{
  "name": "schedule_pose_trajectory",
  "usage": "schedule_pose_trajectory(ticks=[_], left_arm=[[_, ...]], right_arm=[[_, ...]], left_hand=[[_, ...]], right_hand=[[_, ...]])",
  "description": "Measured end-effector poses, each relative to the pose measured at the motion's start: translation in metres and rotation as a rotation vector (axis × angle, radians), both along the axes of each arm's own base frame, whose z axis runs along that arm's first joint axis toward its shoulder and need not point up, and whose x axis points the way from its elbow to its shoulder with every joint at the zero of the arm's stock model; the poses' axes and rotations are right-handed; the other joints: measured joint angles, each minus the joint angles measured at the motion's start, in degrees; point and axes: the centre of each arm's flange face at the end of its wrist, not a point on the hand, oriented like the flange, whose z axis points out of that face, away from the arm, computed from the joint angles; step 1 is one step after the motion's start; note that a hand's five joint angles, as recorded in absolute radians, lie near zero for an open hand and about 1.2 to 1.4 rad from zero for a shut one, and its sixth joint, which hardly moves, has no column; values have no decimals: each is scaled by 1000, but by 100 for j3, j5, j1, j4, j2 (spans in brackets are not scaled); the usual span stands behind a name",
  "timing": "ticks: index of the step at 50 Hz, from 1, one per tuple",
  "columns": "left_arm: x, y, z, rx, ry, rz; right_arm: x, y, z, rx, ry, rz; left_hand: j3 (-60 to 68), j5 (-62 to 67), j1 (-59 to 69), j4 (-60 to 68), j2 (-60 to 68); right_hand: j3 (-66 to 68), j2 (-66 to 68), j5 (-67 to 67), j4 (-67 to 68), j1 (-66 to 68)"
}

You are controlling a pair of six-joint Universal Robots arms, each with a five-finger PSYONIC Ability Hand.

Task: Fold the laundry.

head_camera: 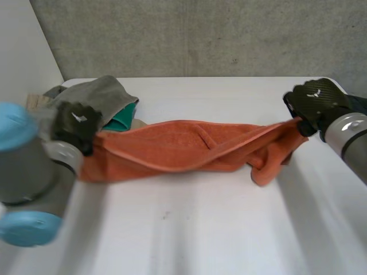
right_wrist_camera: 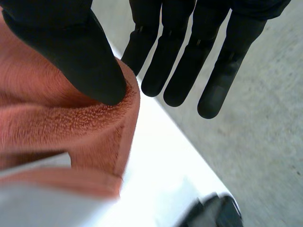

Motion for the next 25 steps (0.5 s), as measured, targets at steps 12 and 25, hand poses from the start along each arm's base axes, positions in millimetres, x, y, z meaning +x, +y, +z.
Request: schedule_pose_trajectory(ticks=[12, 25], left_arm=[[35, -33, 31, 99, 65, -79], [13, -153, 39, -159, -21, -31]], right_arm=[[-12, 13, -26, 175, 345, 75], [23, -75, -40, -77, 234, -80]], left_hand=[[0, 0, 0, 0, 1], [6, 0, 0, 4, 6]], right_hand=[[0, 0, 0, 1, 0], [0, 0, 116, 3, 41]])
